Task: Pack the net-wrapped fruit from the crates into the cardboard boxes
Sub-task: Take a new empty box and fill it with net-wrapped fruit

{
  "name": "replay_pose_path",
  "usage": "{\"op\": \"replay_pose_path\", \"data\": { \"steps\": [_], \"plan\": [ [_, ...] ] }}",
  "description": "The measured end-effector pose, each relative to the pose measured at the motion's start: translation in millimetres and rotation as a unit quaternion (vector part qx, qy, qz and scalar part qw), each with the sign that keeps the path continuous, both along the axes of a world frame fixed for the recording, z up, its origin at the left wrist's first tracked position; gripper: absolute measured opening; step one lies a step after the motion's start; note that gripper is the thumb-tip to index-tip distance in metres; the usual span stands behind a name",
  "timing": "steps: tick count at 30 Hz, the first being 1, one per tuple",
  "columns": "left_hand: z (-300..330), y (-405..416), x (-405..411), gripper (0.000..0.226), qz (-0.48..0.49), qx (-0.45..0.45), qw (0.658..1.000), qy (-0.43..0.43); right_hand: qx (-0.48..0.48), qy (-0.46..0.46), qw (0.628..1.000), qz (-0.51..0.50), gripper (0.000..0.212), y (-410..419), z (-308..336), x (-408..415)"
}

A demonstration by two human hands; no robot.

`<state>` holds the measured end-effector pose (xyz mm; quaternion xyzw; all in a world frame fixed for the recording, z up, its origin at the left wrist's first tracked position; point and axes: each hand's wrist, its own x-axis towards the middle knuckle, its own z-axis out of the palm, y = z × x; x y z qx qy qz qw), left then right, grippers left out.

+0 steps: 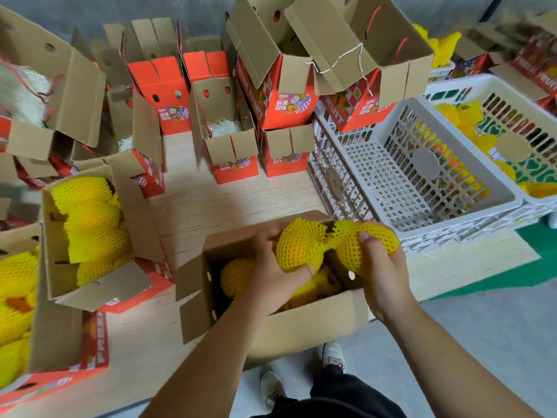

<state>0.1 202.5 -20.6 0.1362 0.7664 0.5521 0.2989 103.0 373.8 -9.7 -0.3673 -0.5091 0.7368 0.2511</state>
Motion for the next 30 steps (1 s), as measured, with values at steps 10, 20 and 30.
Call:
{"op": "replay_pose_path", "data": {
  "steps": [10, 20, 30],
  "plan": [
    [-0.3, 5.3, 6.0, 0.128, 0.071, 0.166, 0.961, -0.211, -0.089, -0.021, 0.981, 0.17, 0.03, -8.4, 12.4, -1.9],
    [10.0, 20.0, 5.1, 0.059, 0.097, 0.222, 0.924, -0.297, 0.286, -0.104, 0.824, 0.478, 0.068, -10.2, 33.7, -3.0],
    [10.2, 13.0, -11.5, 0.037, 0.141, 0.124, 0.945, -0.268, 0.328, -0.128, 0.808, 0.472, 0.059, -0.3, 29.0, -5.8]
  ]
}}
